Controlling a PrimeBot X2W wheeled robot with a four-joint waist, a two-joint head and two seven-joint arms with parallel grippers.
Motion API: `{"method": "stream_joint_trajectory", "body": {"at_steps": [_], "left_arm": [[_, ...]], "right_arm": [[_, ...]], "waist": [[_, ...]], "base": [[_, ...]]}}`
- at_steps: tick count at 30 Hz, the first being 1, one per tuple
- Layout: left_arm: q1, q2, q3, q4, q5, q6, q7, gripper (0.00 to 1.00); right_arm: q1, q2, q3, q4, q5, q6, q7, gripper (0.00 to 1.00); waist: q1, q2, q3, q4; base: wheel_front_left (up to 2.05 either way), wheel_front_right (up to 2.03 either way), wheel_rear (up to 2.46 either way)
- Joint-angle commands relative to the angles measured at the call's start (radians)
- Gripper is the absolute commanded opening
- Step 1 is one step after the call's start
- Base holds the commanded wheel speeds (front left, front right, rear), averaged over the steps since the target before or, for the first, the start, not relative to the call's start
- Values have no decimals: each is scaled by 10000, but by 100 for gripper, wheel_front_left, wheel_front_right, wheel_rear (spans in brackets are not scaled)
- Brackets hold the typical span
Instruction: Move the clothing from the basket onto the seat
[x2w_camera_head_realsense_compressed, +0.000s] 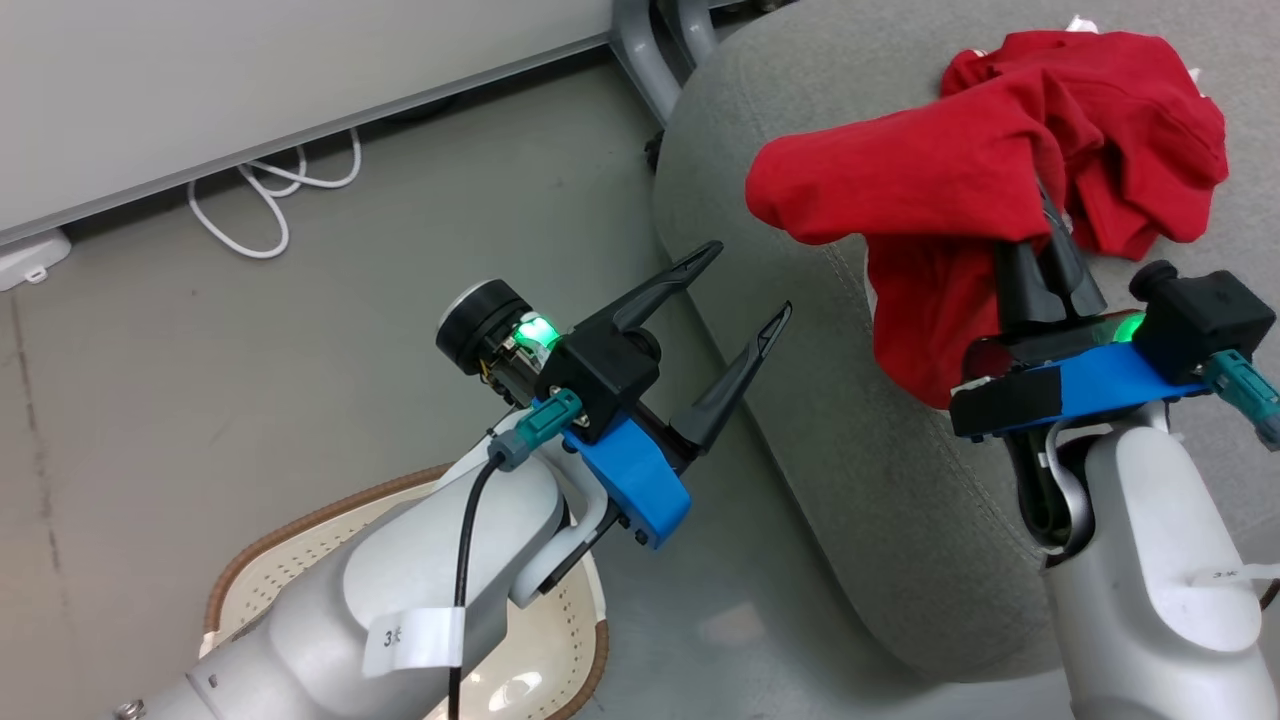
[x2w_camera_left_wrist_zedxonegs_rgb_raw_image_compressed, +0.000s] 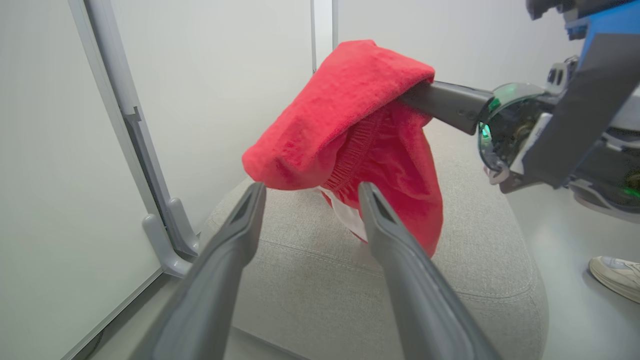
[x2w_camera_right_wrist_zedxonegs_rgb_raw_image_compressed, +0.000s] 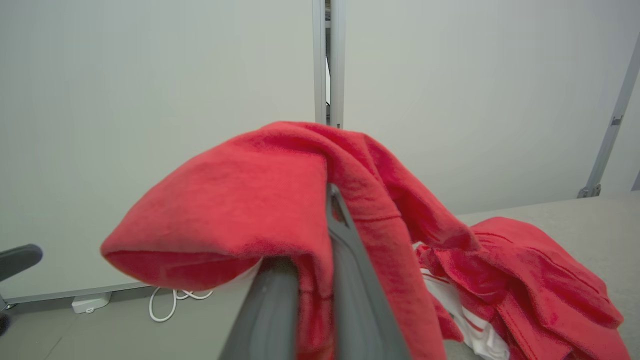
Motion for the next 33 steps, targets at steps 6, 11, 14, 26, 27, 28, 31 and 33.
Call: {"method": "stream_joint_trajectory", "body": {"at_steps": [6,11,14,26,27,28,31,33], "left_arm": [[144,73,-270,-215,225,2,2,100],[174,18,-395,-307,285,46,-15,100],[202,10,-422,-330,299,81,-33,100],[116,31,-422,-457,390,157,-100,100],[85,45,-425,-474,409,166,-101,100],[49,64,-430,-488,441,179,-99,100],[-49,129,-426,-559,484,208,-91,100],[-129,178,-410,-621,538,207,-72,100]], "right_arm": [[530,6,-702,-469,-282,1,-34,0],[980,5,-1174,-734,-408,1,-34,0],[1224,6,-1305,-824,-419,1,-35,0],[1542,5,-1324,-991,-297,1,-35,0],[1440,5,-1312,-1016,-313,1,-35,0],[1343,5,-1291,-1049,-349,1,-34,0],[1015,5,-1278,-1188,-317,1,-35,0],[712,6,-1245,-1298,-407,1,-34,0]], "waist": [[0,0,252,-667],[0,0,282,-864],[0,0,280,-962],[0,0,421,-1116],[0,0,470,-1124],[0,0,530,-1131],[0,0,738,-1150],[0,0,919,-1148]], "base": [[0,0,0],[0,0,0],[0,0,0],[0,0,0],[0,0,0],[0,0,0],[0,0,0],[0,0,0]]}}
